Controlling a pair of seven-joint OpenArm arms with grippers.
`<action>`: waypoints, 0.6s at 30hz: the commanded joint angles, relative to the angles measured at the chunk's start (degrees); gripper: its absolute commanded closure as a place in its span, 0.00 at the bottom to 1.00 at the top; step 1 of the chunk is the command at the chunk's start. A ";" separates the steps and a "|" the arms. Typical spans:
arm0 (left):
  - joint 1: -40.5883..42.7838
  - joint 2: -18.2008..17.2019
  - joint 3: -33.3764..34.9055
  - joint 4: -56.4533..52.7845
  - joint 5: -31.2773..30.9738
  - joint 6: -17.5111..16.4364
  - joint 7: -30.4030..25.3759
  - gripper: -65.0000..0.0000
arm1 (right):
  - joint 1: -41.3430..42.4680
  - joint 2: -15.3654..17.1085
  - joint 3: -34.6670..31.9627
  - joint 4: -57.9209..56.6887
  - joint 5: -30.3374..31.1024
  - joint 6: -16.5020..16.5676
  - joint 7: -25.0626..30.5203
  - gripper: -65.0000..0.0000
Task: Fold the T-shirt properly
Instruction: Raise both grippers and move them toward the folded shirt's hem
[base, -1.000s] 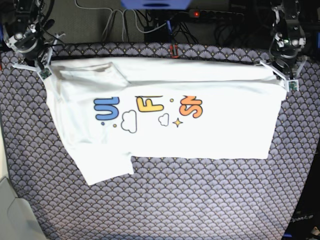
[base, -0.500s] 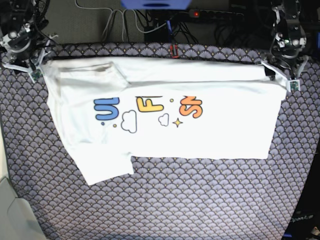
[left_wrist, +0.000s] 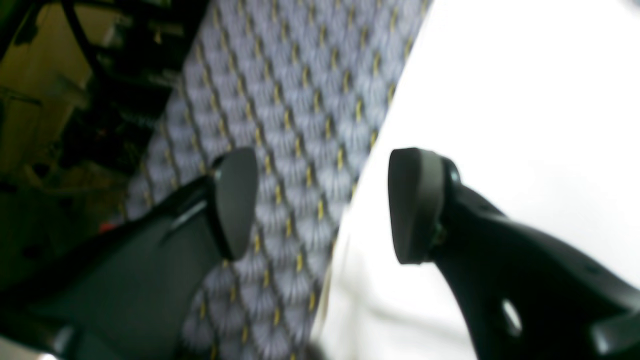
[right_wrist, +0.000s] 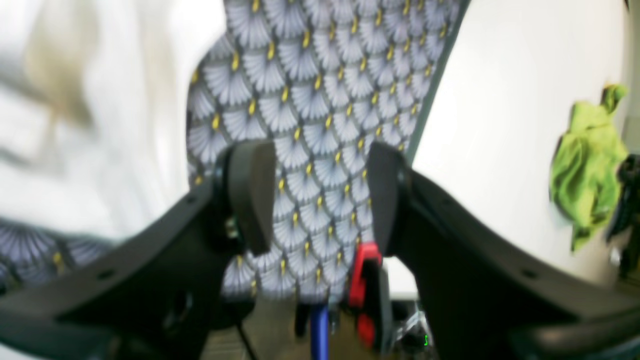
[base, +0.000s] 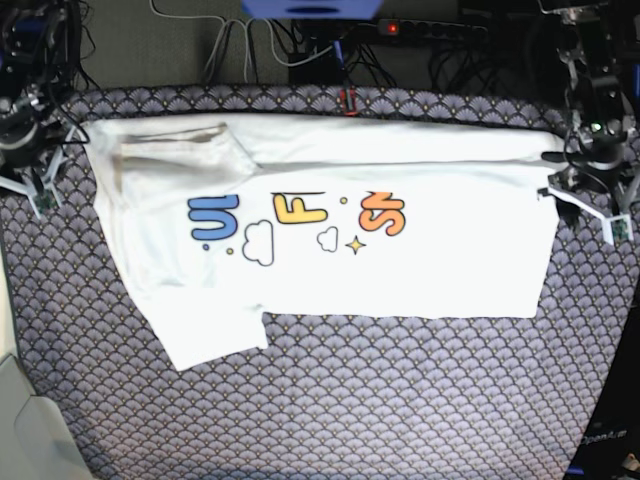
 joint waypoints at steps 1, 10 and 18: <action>-1.81 -0.80 -0.27 0.92 0.31 0.34 -1.30 0.38 | 2.01 1.83 -0.71 0.86 0.12 -0.47 0.09 0.53; -16.75 -0.72 7.55 -8.05 0.40 0.34 -1.30 0.38 | 22.84 3.77 -12.32 -12.33 0.12 -0.47 -5.62 0.53; -26.07 -0.45 11.16 -20.44 0.40 0.69 -1.74 0.38 | 36.64 3.42 -17.77 -32.55 0.12 -0.47 -4.83 0.53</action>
